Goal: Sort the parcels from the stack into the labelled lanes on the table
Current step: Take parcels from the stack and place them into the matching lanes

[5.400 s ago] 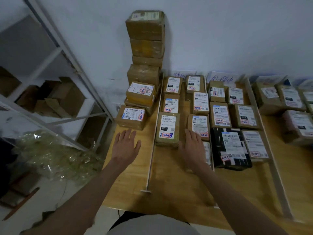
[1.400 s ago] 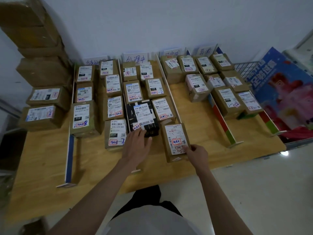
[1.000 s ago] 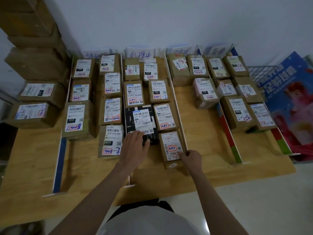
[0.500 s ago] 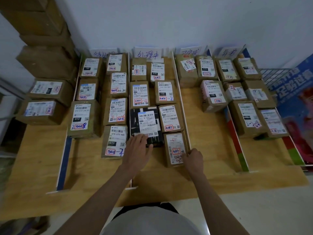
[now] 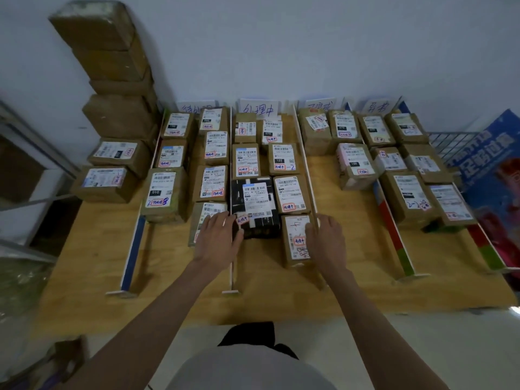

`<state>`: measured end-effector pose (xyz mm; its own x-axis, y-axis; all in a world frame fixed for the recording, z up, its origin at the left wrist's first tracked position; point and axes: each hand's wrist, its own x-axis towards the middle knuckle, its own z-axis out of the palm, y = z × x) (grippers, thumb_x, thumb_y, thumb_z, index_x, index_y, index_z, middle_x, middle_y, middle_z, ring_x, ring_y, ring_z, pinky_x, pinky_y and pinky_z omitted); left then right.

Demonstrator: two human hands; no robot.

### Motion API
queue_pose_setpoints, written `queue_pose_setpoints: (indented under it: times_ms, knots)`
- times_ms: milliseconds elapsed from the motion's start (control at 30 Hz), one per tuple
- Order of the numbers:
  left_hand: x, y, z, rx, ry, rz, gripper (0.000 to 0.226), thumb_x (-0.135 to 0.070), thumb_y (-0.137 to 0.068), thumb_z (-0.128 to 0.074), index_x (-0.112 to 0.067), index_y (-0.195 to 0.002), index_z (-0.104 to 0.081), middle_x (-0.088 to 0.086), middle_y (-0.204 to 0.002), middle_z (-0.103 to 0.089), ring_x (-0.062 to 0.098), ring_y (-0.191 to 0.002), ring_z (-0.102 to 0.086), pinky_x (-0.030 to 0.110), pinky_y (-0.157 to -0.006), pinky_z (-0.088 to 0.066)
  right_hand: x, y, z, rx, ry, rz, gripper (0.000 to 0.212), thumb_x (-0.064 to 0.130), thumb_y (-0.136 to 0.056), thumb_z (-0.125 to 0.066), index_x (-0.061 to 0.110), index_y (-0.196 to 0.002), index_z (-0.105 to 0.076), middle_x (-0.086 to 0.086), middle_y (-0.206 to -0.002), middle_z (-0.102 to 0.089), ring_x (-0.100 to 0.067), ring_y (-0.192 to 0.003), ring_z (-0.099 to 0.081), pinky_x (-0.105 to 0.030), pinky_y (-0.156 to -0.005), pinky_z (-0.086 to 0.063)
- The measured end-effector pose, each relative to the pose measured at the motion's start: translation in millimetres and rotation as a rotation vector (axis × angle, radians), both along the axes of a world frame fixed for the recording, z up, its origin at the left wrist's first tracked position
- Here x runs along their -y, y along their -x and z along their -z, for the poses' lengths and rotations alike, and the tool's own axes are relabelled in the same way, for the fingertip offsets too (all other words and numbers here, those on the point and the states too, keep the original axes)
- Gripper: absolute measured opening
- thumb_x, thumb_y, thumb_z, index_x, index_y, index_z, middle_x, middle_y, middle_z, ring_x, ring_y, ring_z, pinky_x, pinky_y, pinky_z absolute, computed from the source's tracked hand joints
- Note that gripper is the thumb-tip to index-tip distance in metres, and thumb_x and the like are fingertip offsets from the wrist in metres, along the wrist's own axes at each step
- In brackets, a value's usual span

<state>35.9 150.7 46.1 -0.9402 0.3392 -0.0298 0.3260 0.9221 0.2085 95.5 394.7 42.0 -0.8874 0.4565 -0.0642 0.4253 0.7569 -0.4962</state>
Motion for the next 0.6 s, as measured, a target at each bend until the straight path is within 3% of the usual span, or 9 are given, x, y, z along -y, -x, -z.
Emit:
queue_pose_setpoints:
  times_ms: [167,367,600]
  knots:
    - [47.1,-37.7,-12.8,-0.03,0.01,-0.066,0.052,-0.043,-0.102,-0.036,-0.011,-0.141,-0.05,0.01,-0.146,-0.048,0.027,-0.135,-0.042,0.041,-0.116,-0.027,37.8,-14.4,-12.4,-0.099,-0.057,-0.171,0.048,0.038,-0.102,-0.04,0.009,-0.141,-0.045,-0.011,-0.145,-0.048,-0.028,-0.136,-0.04,-0.045,-0.114,-0.034]
    - [102.3,-69.1,-24.0,-0.033,0.009,-0.181,0.051,-0.042,-0.102,-0.043,-0.011,-0.142,-0.049,0.011,-0.148,-0.046,0.027,-0.138,-0.039,0.043,-0.119,-0.024,88.4,-19.3,-27.9,-0.072,-0.098,-0.283,0.055,0.04,-0.103,-0.041,0.01,-0.149,-0.037,-0.008,-0.153,-0.039,-0.025,-0.145,-0.029,-0.04,-0.122,-0.023]
    - [154.6,-72.4,-35.2,-0.076,0.042,-0.288,0.05,-0.042,-0.101,-0.043,-0.013,-0.142,-0.047,0.008,-0.147,-0.046,0.025,-0.139,-0.038,0.042,-0.12,-0.02,139.0,-6.6,-37.4,-0.111,-0.12,-0.391,0.056,0.039,-0.103,-0.041,0.008,-0.149,-0.036,-0.009,-0.151,-0.042,-0.026,-0.143,-0.033,-0.042,-0.119,-0.028]
